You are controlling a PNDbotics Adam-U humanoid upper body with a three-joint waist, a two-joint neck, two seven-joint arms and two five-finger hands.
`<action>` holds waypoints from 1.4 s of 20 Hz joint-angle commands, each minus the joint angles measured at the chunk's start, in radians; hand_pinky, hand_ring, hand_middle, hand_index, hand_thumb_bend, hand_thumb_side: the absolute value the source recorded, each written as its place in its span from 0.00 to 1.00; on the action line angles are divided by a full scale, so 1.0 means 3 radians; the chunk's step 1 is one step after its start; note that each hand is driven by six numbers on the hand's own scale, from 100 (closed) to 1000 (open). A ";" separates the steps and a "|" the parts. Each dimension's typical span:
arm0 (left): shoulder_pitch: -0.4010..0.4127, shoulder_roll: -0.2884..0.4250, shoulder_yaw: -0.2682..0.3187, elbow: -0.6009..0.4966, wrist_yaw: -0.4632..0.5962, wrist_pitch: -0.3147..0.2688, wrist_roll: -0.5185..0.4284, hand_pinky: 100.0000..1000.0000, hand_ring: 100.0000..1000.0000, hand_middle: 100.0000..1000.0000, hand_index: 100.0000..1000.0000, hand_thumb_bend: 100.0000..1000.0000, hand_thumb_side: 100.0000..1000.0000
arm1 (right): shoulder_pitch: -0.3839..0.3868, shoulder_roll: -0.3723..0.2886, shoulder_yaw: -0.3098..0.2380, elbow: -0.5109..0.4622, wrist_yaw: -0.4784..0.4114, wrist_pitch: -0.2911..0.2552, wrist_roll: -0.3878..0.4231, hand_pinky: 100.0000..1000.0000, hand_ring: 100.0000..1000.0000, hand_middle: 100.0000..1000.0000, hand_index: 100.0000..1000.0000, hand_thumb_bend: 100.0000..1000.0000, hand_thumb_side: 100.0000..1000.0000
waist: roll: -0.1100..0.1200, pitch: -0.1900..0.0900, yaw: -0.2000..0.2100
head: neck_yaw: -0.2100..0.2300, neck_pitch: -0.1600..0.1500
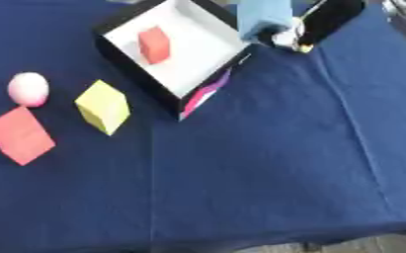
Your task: Pick up objects on the table and place them in the box.
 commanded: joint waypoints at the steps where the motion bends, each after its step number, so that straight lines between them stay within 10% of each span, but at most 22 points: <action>1: -0.0079 0.0053 0.0012 -0.0058 0.0008 -0.0002 -0.0014 0.79 0.82 0.84 0.90 0.06 0.84 | -0.0289 0.0496 0.0008 0.0712 0.0422 -0.0177 0.0004 0.72 0.69 0.47 0.61 0.20 0.00 | 0.0026 -0.0098 0.0026 | -0.0052 -0.0006; 9: -0.0136 0.0001 -0.0013 -0.0064 0.0011 0.0009 -0.0036 0.79 0.82 0.84 0.90 0.06 0.84 | -0.0470 0.1228 -0.0121 0.2000 0.1158 -0.0792 -0.0128 0.73 0.71 0.49 0.63 0.27 0.00 | 0.0015 -0.0068 0.0108 | -0.0134 -0.0006; 12: -0.0131 0.0004 -0.0011 -0.0061 0.0010 0.0011 -0.0035 0.79 0.82 0.84 0.90 0.06 0.84 | -0.0459 0.1272 -0.0177 0.2176 0.1351 -0.0900 -0.0166 0.80 0.90 0.76 0.83 0.39 0.01 | 0.0013 -0.0070 0.0108 | -0.0124 -0.0006; 15: -0.0122 0.0004 -0.0002 -0.0054 0.0015 0.0014 -0.0026 0.79 0.82 0.84 0.90 0.07 0.84 | -0.0432 0.1286 -0.0335 0.2301 0.1225 -0.0794 -0.0352 0.83 0.97 0.83 0.89 0.46 0.19 | 0.0017 -0.0075 0.0096 | -0.0110 -0.0006; 28: -0.0066 0.0074 0.0026 -0.0039 0.0014 0.0007 0.0003 0.79 0.82 0.84 0.90 0.06 0.84 | -0.0286 0.0290 -0.0564 0.1650 0.0534 -0.0440 -0.0398 0.83 0.93 0.80 0.87 0.48 0.19 | 0.0017 -0.0083 0.0003 | 0.0010 -0.0006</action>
